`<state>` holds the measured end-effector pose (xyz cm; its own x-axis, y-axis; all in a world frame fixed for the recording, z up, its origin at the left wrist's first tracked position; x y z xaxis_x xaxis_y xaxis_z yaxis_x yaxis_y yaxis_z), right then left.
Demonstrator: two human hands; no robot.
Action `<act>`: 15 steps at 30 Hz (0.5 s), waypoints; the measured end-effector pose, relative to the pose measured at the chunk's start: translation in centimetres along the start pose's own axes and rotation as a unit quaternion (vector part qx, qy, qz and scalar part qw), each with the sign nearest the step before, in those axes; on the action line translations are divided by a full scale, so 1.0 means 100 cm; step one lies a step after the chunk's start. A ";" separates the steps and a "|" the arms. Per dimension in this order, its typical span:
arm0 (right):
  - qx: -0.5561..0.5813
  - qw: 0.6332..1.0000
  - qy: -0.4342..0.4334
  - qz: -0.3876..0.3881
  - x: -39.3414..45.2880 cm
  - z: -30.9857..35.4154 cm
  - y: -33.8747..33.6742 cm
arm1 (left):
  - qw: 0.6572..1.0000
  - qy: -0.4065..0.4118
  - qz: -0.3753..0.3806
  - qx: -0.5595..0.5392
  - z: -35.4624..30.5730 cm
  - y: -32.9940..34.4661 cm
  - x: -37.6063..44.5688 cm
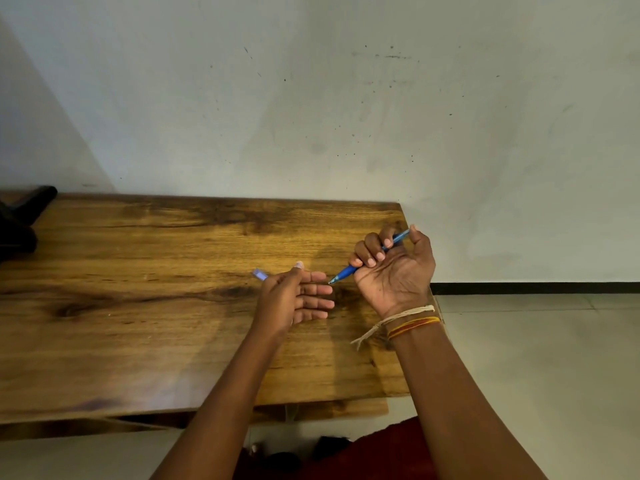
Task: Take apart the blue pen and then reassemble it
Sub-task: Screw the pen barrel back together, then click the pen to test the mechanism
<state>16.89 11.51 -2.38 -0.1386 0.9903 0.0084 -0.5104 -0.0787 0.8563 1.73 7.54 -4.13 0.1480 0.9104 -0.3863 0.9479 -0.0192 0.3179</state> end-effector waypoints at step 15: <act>-0.010 0.999 -0.017 0.030 0.000 0.004 0.005 | 0.999 -0.023 0.019 -0.020 0.000 0.002 -0.001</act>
<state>16.93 11.48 -1.75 -0.1414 0.9869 0.0775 -0.5188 -0.1406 0.8432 1.89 7.40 -4.05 0.1981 0.8893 -0.4123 0.9294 -0.0369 0.3671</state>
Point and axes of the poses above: each hand's wrist, its own x-axis towards the middle knuckle, its own y-axis out of the palm, z = x × y, the point moved 2 cm from there along x, towards the middle knuckle, and after that the axes turned 5 degrees about z, right-handed, at the moved point
